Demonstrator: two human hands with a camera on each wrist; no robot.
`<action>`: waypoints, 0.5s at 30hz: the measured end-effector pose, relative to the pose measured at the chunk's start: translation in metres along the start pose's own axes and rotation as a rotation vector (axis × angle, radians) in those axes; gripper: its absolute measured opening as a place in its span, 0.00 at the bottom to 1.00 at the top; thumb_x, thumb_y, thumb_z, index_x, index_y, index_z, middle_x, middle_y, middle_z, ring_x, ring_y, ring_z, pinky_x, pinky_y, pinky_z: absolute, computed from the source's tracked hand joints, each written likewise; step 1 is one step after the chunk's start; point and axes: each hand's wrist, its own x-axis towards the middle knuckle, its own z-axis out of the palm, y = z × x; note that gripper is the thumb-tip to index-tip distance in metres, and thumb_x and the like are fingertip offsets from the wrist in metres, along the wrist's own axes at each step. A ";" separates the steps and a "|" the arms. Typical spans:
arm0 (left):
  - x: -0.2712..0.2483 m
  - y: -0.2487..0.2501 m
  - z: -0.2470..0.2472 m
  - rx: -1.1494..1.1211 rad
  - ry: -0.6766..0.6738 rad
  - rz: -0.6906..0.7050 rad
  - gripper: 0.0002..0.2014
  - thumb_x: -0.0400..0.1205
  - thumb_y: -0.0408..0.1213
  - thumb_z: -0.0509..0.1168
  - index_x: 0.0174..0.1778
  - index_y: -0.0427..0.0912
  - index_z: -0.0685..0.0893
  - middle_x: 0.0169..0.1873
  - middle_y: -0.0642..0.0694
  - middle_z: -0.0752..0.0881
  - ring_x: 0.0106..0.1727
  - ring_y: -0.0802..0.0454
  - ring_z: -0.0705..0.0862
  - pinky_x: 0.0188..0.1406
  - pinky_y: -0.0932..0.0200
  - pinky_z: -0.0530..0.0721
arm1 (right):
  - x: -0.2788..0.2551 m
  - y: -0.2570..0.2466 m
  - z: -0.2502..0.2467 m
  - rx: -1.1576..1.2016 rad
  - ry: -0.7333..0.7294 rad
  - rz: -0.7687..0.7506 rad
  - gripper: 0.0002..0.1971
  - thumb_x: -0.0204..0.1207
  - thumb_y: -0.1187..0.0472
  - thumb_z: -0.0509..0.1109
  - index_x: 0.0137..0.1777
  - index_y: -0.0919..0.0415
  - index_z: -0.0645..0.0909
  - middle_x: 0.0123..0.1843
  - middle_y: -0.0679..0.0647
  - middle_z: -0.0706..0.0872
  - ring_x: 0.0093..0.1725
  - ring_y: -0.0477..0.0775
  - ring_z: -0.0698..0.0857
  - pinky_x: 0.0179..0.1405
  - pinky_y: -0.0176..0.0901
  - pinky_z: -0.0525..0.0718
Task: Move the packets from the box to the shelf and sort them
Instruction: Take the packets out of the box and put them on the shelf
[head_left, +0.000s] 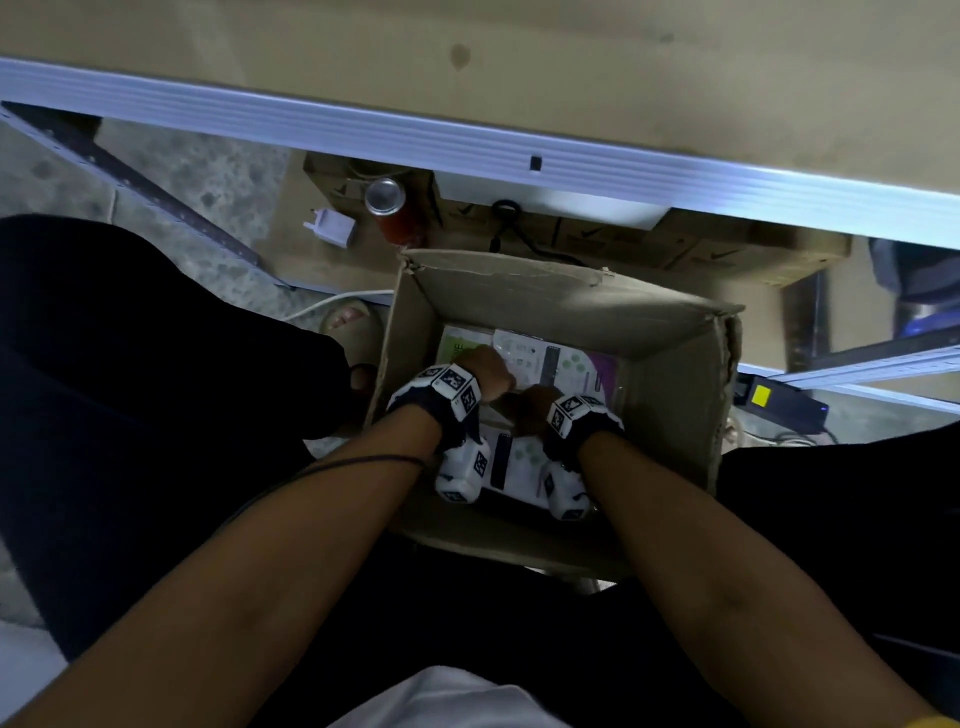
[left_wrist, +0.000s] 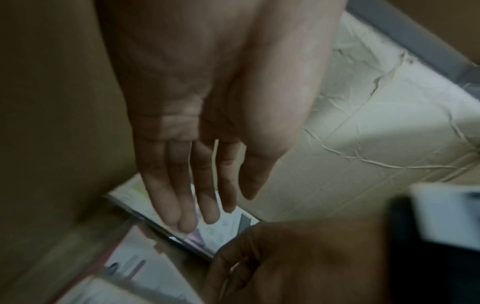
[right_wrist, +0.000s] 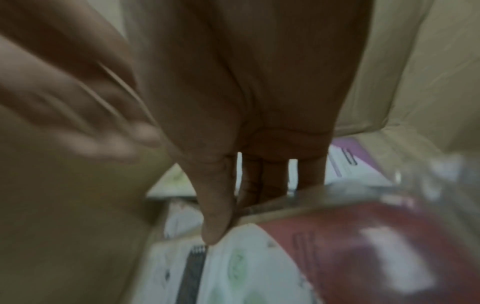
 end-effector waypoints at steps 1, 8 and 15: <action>0.007 0.004 0.000 0.000 0.004 0.019 0.15 0.88 0.37 0.58 0.44 0.31 0.84 0.47 0.37 0.84 0.55 0.41 0.85 0.53 0.55 0.80 | -0.003 0.002 0.000 -0.001 0.015 -0.003 0.32 0.81 0.53 0.72 0.82 0.63 0.68 0.76 0.65 0.77 0.72 0.66 0.80 0.67 0.49 0.79; 0.062 0.013 0.007 0.031 0.140 0.042 0.18 0.87 0.38 0.62 0.71 0.34 0.81 0.71 0.35 0.82 0.72 0.37 0.80 0.71 0.49 0.79 | -0.022 0.019 0.005 -0.058 -0.027 0.034 0.35 0.75 0.53 0.77 0.81 0.60 0.71 0.75 0.62 0.80 0.70 0.63 0.82 0.66 0.50 0.80; 0.104 -0.008 0.030 -0.121 0.151 -0.218 0.44 0.85 0.52 0.65 0.87 0.35 0.48 0.87 0.34 0.53 0.86 0.34 0.58 0.84 0.43 0.60 | -0.047 0.037 0.001 0.141 0.014 -0.032 0.22 0.76 0.57 0.76 0.70 0.56 0.83 0.68 0.56 0.85 0.65 0.58 0.84 0.60 0.42 0.80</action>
